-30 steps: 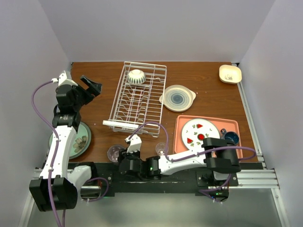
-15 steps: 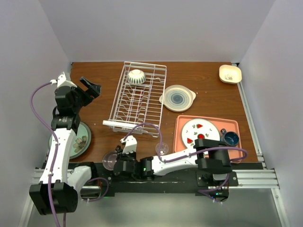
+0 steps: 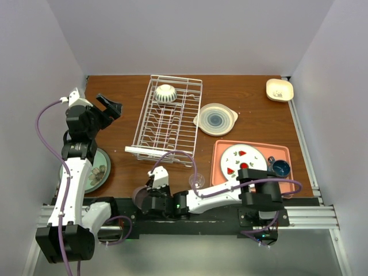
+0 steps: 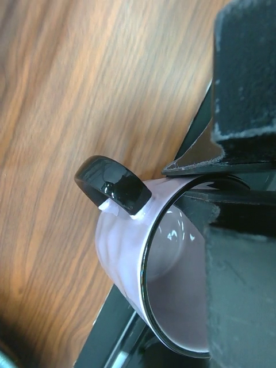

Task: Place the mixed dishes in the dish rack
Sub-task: Grab a cup with the right arm, then pass the cup from the right arm to the left

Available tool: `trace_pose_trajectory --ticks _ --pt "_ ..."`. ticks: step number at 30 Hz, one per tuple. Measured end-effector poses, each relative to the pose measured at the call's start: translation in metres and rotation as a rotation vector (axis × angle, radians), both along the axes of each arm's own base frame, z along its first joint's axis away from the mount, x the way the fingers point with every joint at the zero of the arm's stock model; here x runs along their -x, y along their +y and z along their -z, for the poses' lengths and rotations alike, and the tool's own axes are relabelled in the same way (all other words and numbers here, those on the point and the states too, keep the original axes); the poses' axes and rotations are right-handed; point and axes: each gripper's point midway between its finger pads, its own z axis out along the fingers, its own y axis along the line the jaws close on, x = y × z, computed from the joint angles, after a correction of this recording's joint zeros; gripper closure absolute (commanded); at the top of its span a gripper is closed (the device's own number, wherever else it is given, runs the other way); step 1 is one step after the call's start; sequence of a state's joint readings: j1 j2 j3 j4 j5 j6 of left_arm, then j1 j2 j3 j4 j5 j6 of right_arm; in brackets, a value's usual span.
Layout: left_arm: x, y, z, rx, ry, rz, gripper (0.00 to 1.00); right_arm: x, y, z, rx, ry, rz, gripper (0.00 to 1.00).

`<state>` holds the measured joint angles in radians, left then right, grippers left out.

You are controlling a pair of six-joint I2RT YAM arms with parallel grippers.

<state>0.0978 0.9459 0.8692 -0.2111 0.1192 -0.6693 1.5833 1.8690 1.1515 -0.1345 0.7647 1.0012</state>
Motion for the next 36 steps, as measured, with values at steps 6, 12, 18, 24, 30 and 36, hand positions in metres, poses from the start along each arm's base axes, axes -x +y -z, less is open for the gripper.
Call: trace_pose_trajectory --ticks 6,12,18,24,30,36 --pt "0.0 0.0 0.0 -0.001 -0.001 -0.001 0.0 0.002 -0.027 -0.035 0.012 -0.065 -0.076 1.0" --pt "-0.001 0.001 0.002 -0.001 0.005 -0.004 0.0 0.007 -0.036 -0.107 -0.103 -0.153 -0.165 1.0" --pt "-0.005 0.002 0.002 -0.006 0.016 -0.004 0.0 0.006 -0.044 -0.158 -0.147 -0.259 -0.263 1.0" --pt "-0.013 -0.005 -0.016 -0.034 -0.012 0.06 0.0 0.012 -0.059 -0.216 -0.2 -0.376 -0.389 1.0" --pt "-0.017 -0.029 -0.049 -0.086 -0.102 0.239 0.0 -0.005 -0.07 -0.269 -0.194 -0.575 -0.397 1.0" --pt "-0.009 -0.059 -0.081 -0.104 -0.24 0.429 0.02 -0.065 -0.078 -0.288 -0.127 -0.695 -0.304 1.0"
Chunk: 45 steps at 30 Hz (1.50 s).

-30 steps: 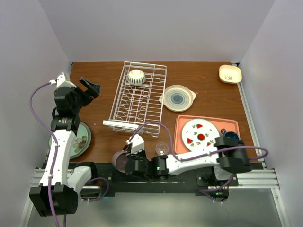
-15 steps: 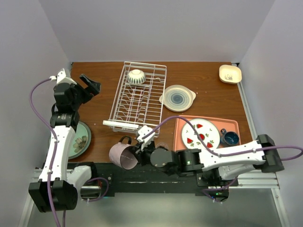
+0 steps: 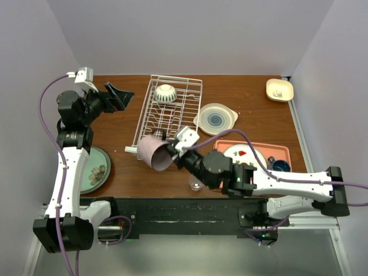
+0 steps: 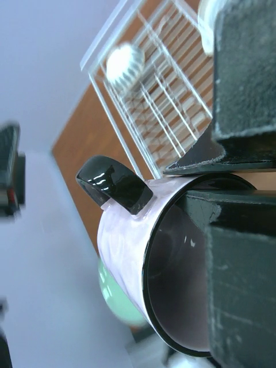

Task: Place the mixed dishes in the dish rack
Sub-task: Pass the cup from the right arm to the left

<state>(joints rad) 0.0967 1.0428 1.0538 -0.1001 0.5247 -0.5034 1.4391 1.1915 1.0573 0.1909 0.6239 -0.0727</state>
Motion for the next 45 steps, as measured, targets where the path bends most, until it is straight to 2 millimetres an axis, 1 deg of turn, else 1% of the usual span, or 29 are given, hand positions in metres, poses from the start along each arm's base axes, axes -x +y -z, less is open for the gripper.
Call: trace_pose_trajectory --ticks 2,5,8,10,12,13,16,17,20,22,24,27,29,31,32,35,36,37,38,40,41,43,44,45 --pt "0.004 -0.012 -0.011 0.0 -0.053 0.076 0.03 -0.032 -0.008 -0.002 0.004 -0.023 0.067 1.0" --pt "0.008 -0.027 -0.023 -0.003 -0.109 0.157 0.03 -0.068 -0.018 -0.002 0.014 -0.054 0.138 1.0" --pt "0.008 -0.036 -0.027 0.004 -0.134 0.206 0.03 -0.095 -0.024 -0.003 0.021 -0.087 0.184 1.0" --pt "0.007 -0.041 -0.026 0.009 -0.135 0.224 0.03 -0.112 -0.026 -0.004 0.031 -0.103 0.218 1.0" --pt "0.006 -0.049 -0.025 0.009 -0.13 0.244 0.04 -0.131 -0.025 -0.007 0.036 -0.122 0.258 1.0" --pt "0.007 -0.056 -0.024 0.003 -0.13 0.258 0.05 -0.139 -0.025 -0.008 0.041 -0.128 0.277 1.0" --pt "0.011 -0.079 -0.025 -0.015 -0.136 0.3 0.09 -0.173 -0.022 -0.011 0.061 -0.15 0.367 1.0" --pt "0.012 -0.083 -0.025 -0.019 -0.139 0.305 0.1 -0.183 -0.022 -0.011 0.076 -0.155 0.403 1.0" --pt "0.01 -0.087 -0.028 -0.034 -0.16 0.289 0.1 -0.211 -0.019 -0.003 0.122 -0.161 0.506 1.0" --pt "0.008 -0.087 -0.027 -0.043 -0.163 0.27 0.1 -0.223 -0.016 0.002 0.145 -0.165 0.552 1.0" --pt "0.005 -0.086 -0.027 -0.052 -0.167 0.253 0.11 -0.231 -0.013 0.008 0.17 -0.165 0.587 1.0" --pt "0.0 -0.088 -0.023 -0.068 -0.166 0.239 0.14 -0.239 -0.016 0.014 0.187 -0.157 0.626 1.0" --pt "-0.007 -0.094 -0.014 -0.088 -0.154 0.236 0.18 -0.242 -0.018 0.013 0.186 -0.151 0.64 1.0" --pt "-0.017 -0.103 0.001 -0.114 -0.117 0.233 0.25 -0.246 -0.022 0.007 0.165 -0.146 0.652 1.0" --pt "-0.022 -0.108 0.009 -0.129 -0.098 0.228 0.3 -0.248 -0.024 0.002 0.148 -0.145 0.657 1.0" --pt "-0.04 -0.121 0.039 -0.177 -0.016 0.209 0.39 -0.253 -0.028 -0.006 0.116 -0.143 0.669 1.0" --pt "-0.043 -0.124 0.045 -0.183 0.002 0.205 0.41 -0.254 -0.03 -0.005 0.124 -0.141 0.672 1.0" --pt "-0.045 -0.125 0.046 -0.19 0.008 0.198 0.44 -0.255 -0.031 -0.003 0.133 -0.136 0.674 1.0" --pt "-0.047 -0.126 0.047 -0.199 0.016 0.185 0.54 -0.256 -0.032 0.0 0.14 -0.129 0.67 1.0" --pt "-0.05 -0.125 0.046 -0.202 0.02 0.158 0.65 -0.257 -0.032 0.002 0.139 -0.12 0.668 1.0" --pt "-0.051 -0.123 0.044 -0.198 0.024 0.135 0.78 -0.257 -0.032 0.002 0.13 -0.116 0.67 1.0" --pt "-0.055 -0.12 0.04 -0.183 0.034 0.089 0.89 -0.257 -0.031 0.001 0.112 -0.111 0.671 1.0" --pt "-0.056 -0.119 0.04 -0.182 0.039 0.07 1.0 -0.256 -0.03 0.0 0.106 -0.109 0.67 1.0" --pt "-0.058 -0.119 0.041 -0.182 0.045 0.052 1.0 -0.254 -0.029 0.001 0.107 -0.107 0.671 1.0"
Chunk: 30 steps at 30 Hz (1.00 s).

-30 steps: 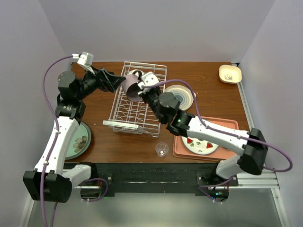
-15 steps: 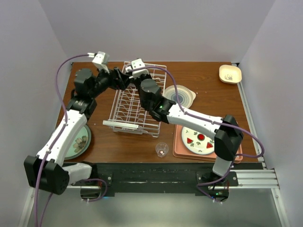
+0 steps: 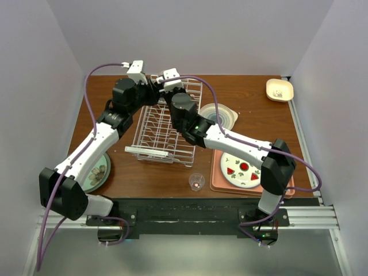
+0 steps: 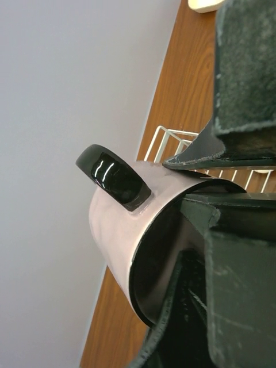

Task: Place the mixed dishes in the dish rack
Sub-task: Pass the cup from the right arm to the left

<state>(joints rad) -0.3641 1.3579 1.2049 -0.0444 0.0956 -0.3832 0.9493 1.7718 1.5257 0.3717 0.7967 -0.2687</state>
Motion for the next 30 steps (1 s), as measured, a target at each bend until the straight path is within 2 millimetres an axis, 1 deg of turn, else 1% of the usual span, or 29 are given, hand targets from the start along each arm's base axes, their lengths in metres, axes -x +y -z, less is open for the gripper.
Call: trace_pose_trajectory --ticks 1,2,3,5,6,7,8,9,10,11,14,15,18,20,23,26,28,30 --pt "-0.001 0.0 0.001 0.002 0.004 -0.018 1.0 0.001 0.0 0.001 0.0 0.003 0.002 1.0" --pt "-0.004 0.0 0.003 0.003 0.009 -0.038 1.0 0.001 0.001 0.002 -0.003 0.006 0.002 0.96" --pt "-0.004 0.0 0.004 0.001 0.013 -0.043 1.0 0.001 0.0 0.004 -0.002 0.015 0.005 0.88" --pt "-0.005 -0.001 0.007 -0.005 0.016 -0.05 1.0 -0.001 -0.001 0.007 -0.007 0.027 0.001 0.75" --pt "-0.006 -0.001 0.008 -0.008 0.018 -0.054 1.0 -0.001 -0.001 0.009 -0.013 0.034 -0.005 0.66" --pt "-0.007 0.0 0.009 -0.012 0.019 -0.059 1.0 0.0 0.0 0.01 -0.019 0.044 -0.015 0.59" --pt "-0.008 0.002 0.01 -0.02 0.017 -0.064 1.0 0.002 0.001 0.01 -0.027 0.057 -0.031 0.49" --pt "-0.01 0.003 0.008 -0.028 0.004 -0.068 1.0 0.005 0.002 0.009 -0.035 0.07 -0.055 0.45" --pt "-0.011 0.005 0.007 -0.036 -0.007 -0.073 1.0 0.008 0.003 0.006 -0.049 0.077 -0.072 0.41" --pt "-0.013 0.007 0.005 -0.046 -0.019 -0.082 1.0 0.012 0.001 0.0 -0.06 0.081 -0.083 0.33" --pt "-0.018 0.013 -0.001 -0.073 -0.062 -0.1 1.0 0.027 -0.008 -0.024 -0.12 0.089 -0.125 0.22" --pt "-0.02 0.017 0.001 -0.089 -0.061 -0.113 1.0 0.031 -0.013 -0.034 -0.137 0.093 -0.134 0.21" --pt "-0.027 0.021 0.0 -0.121 -0.089 -0.132 1.0 0.04 -0.026 -0.064 -0.198 0.107 -0.162 0.2" --pt "-0.032 0.023 -0.003 -0.142 -0.113 -0.141 1.0 0.045 -0.04 -0.074 -0.236 0.127 -0.181 0.2" --pt "-0.036 0.024 -0.006 -0.174 -0.142 -0.141 1.0 0.047 -0.07 -0.082 -0.299 0.165 -0.186 0.2" --pt "-0.041 0.023 -0.01 -0.195 -0.177 -0.135 1.0 0.043 -0.096 -0.086 -0.366 0.193 -0.178 0.2" --pt "-0.042 0.023 -0.013 -0.201 -0.194 -0.129 1.0 0.04 -0.103 -0.085 -0.402 0.216 -0.19 0.2" --pt "-0.042 0.021 -0.018 -0.212 -0.223 -0.114 1.0 0.036 -0.103 -0.077 -0.439 0.26 -0.222 0.19"
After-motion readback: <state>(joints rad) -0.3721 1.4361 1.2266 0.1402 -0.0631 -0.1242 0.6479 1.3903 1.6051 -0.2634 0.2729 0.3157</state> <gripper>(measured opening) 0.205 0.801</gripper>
